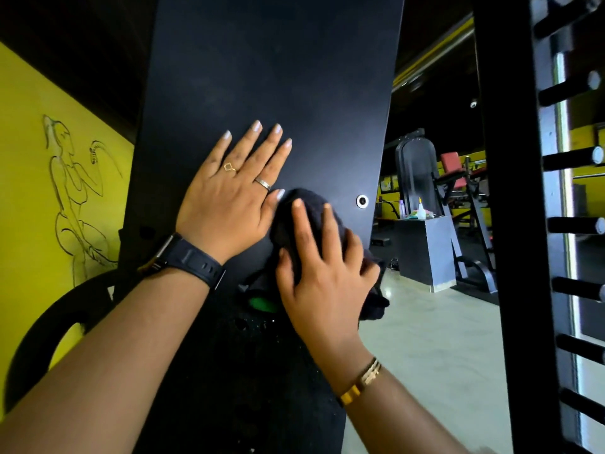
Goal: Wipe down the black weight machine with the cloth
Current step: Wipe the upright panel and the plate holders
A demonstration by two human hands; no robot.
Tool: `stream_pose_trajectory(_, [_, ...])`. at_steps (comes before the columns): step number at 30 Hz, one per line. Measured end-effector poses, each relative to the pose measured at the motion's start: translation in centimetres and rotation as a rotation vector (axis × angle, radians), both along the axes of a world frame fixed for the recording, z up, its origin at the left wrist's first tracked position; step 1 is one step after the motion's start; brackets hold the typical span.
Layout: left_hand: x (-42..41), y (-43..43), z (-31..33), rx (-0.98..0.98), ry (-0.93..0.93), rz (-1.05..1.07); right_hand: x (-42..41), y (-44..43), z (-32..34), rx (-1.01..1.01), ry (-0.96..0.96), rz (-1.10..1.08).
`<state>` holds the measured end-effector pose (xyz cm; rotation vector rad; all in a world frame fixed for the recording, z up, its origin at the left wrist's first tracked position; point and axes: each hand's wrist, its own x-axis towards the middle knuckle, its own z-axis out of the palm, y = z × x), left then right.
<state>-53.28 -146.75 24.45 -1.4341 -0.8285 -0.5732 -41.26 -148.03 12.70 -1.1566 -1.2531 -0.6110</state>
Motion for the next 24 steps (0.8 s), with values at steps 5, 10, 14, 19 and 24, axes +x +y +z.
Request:
stream_pose_trajectory(5, [0.0, -0.1, 0.0, -0.008, 0.002, 0.002, 1.4, 0.4, -3.8, 0.033, -0.096, -0.019])
stream_pose_trajectory(10, [0.0, 0.1, 0.0, 0.01, 0.008, 0.003, 4.0, 2.1, -1.9, -0.014, 0.107, -0.063])
stream_pose_trajectory(14, [0.0, 0.1, 0.0, 0.014, 0.007, 0.001, 2.9, 2.0, 1.5, -0.013, 0.196, -0.052])
stream_pose_trajectory(19, [-0.1, 0.0, 0.0, -0.005, 0.008, 0.017, 0.4, 0.5, -0.6, 0.036, 0.003, -0.032])
stream_pose_trajectory(24, [-0.2, 0.0, 0.0, -0.007, 0.0, 0.012, 2.0, 1.0, -4.0, 0.045, 0.0, -0.038])
